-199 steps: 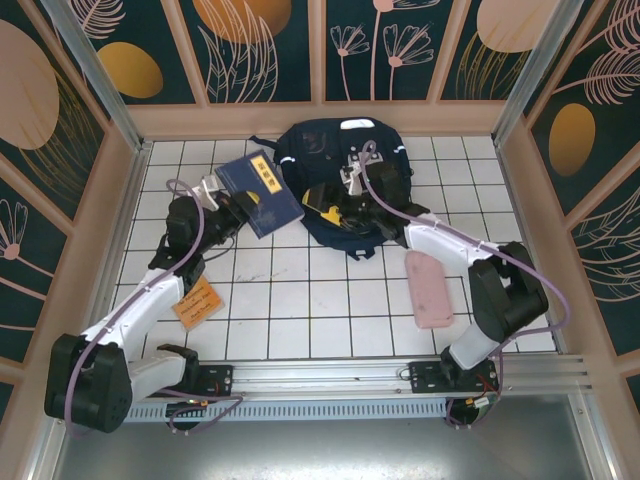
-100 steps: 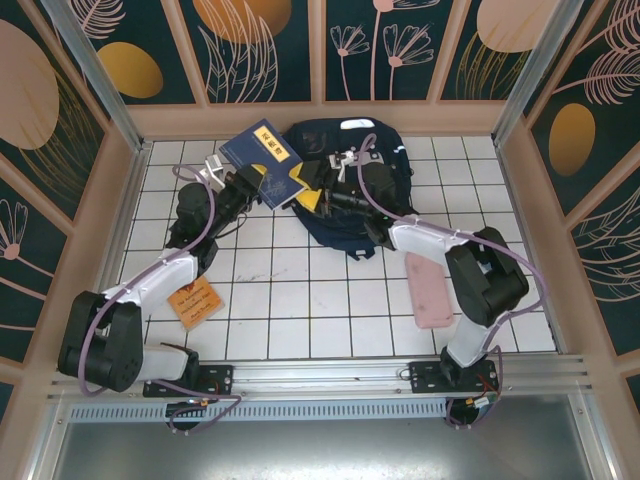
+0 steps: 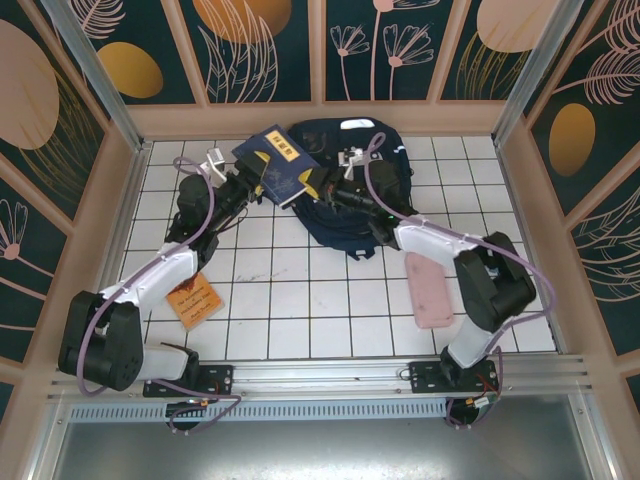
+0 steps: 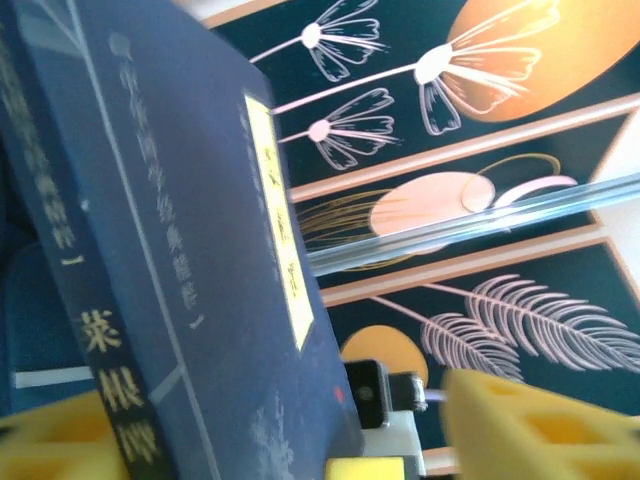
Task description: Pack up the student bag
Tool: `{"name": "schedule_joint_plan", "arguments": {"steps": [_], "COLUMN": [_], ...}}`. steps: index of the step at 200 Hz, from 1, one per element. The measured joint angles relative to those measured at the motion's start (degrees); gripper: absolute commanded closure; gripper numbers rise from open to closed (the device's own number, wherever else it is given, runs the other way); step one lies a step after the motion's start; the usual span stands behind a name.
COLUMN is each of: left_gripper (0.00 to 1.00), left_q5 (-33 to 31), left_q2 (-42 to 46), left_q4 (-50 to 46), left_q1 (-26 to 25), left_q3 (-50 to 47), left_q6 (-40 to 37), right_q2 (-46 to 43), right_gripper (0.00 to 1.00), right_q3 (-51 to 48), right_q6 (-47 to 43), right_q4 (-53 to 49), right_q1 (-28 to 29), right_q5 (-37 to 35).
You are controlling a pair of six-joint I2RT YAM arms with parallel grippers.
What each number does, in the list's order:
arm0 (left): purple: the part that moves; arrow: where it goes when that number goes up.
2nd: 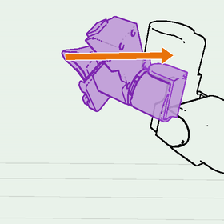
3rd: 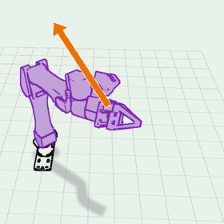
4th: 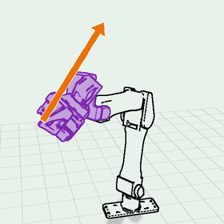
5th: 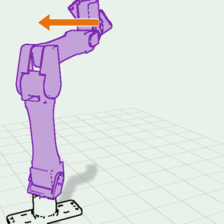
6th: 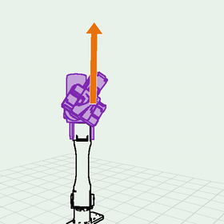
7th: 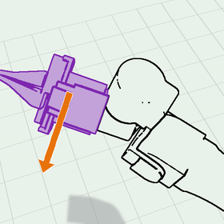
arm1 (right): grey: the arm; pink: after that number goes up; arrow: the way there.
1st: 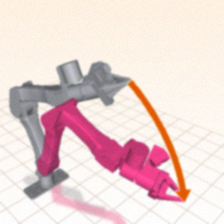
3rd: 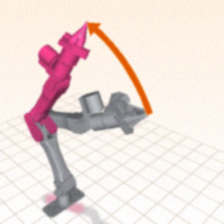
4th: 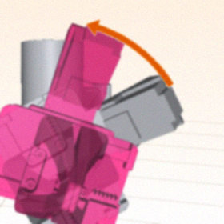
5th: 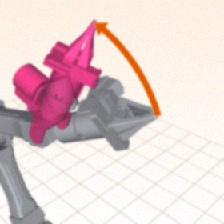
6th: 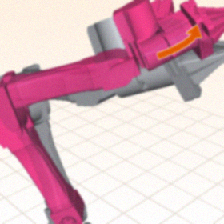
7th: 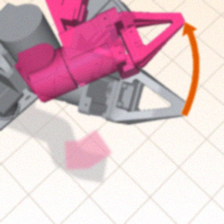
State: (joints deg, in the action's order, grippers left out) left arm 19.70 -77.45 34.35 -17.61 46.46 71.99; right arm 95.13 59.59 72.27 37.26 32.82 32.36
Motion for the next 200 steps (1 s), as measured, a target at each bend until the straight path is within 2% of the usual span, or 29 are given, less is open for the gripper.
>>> {"name": "schedule_joint_plan", "arguments": {"steps": [14, 51, 100, 154, 200], "left_gripper": [0.15, 0.12, 0.08, 0.07, 0.11], "left_q5": [-1.2, -3.3, -10.2, -20.0, -23.4], "left_q2": [-0.1, -5.1, -21.2, -38.6, -50.1], "left_q4": [-5.7, -18.6, -35.9, -51.3, -61.5], "left_q1": [-0.7, -4.7, -16.0, -24.0, -25.9], "left_q3": [2.6, 11.4, 28.2, 47.1, 62.4], "left_q6": [-4.5, -19.3, -37.9, -54.4, -67.3], "right_q2": [-4.7, -16.8, -26.7, -32.6, -33.1], "right_gripper": [0.94, 0.94, 0.95, 0.94, 0.94], "right_q3": [-0.9, -3.5, -9.7, -13.6, -15.2], "right_q6": [-5.9, -19.2, -27.6, -29.8, -29.9], "right_q4": [-7.3, -24.1, -39.0, -45.5, -46.6], "right_q1": [-1.6, -9.2, -20.9, -31.0, -33.2], "right_q5": [-3.2, -11.9, -17.4, -17.2, -15.4]}}
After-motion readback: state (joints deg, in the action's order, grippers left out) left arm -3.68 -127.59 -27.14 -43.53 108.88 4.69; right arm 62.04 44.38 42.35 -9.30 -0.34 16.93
